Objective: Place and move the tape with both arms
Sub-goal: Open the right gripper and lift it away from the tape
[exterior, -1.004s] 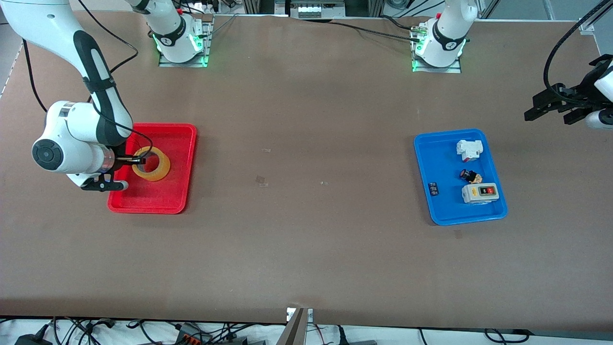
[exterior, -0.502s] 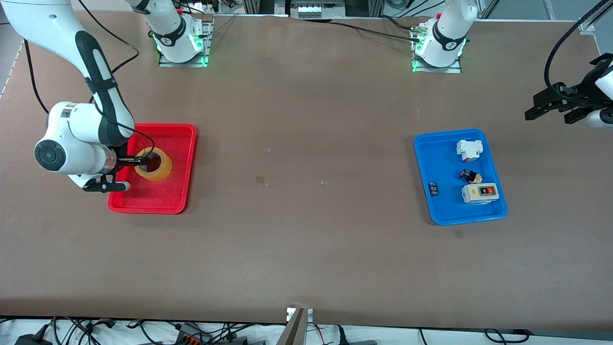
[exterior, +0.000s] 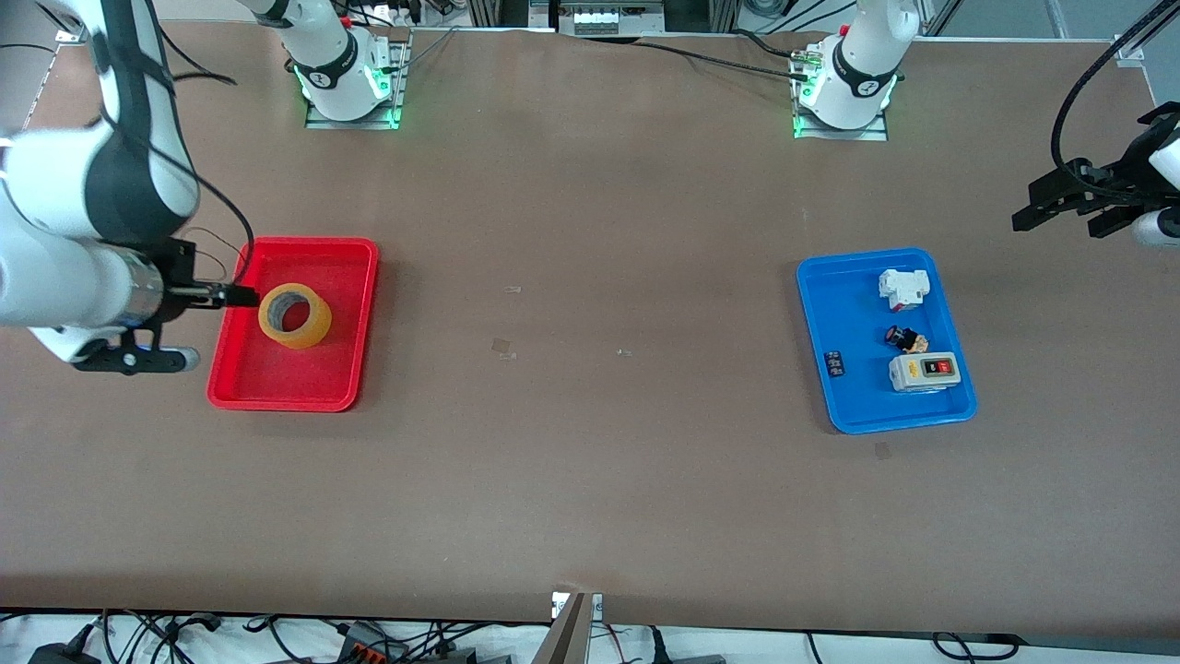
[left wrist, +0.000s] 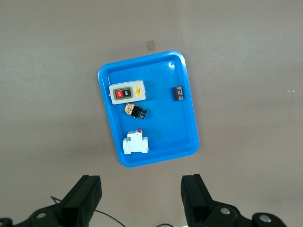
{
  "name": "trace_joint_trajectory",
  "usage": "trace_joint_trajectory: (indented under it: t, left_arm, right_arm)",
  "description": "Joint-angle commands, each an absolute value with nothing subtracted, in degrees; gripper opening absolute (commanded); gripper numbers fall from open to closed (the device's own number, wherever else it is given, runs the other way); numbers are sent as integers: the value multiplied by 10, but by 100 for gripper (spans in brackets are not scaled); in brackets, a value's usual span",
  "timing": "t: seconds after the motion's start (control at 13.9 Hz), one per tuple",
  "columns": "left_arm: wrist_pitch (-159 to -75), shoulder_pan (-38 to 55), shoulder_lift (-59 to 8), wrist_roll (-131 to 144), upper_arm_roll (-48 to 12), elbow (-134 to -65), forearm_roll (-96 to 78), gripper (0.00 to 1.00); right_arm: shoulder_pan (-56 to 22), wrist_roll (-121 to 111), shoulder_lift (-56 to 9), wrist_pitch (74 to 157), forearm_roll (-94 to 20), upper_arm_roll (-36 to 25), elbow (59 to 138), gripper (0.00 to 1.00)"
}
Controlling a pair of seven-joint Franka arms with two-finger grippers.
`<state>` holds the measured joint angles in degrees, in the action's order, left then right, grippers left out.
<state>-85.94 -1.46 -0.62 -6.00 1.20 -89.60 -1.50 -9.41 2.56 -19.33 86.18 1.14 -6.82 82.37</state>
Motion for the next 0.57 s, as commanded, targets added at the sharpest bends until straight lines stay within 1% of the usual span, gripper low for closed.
trace_joint_trajectory:
  t: [0.0,0.22,0.43,0.5]
  left_arm:
    - [-847,-18,-6,-58,11,-883,-20,100]
    - [-847,-18,-6,-59,12,-883,-20,100]
    - [-847,-18,-6,-58,14,-883,-20,100]
    - [-847,-18,-6,-58,14,-883,-20,100]
  right_arm:
    - [-91,25,-210,800,10,-71,715,100]
    - [-89,29,-211,801,9,-72,670,100]
    - [-88,25,-216,873,9,-72,669,100]
    - [-87,25,-217,882,9,-72,669,100]
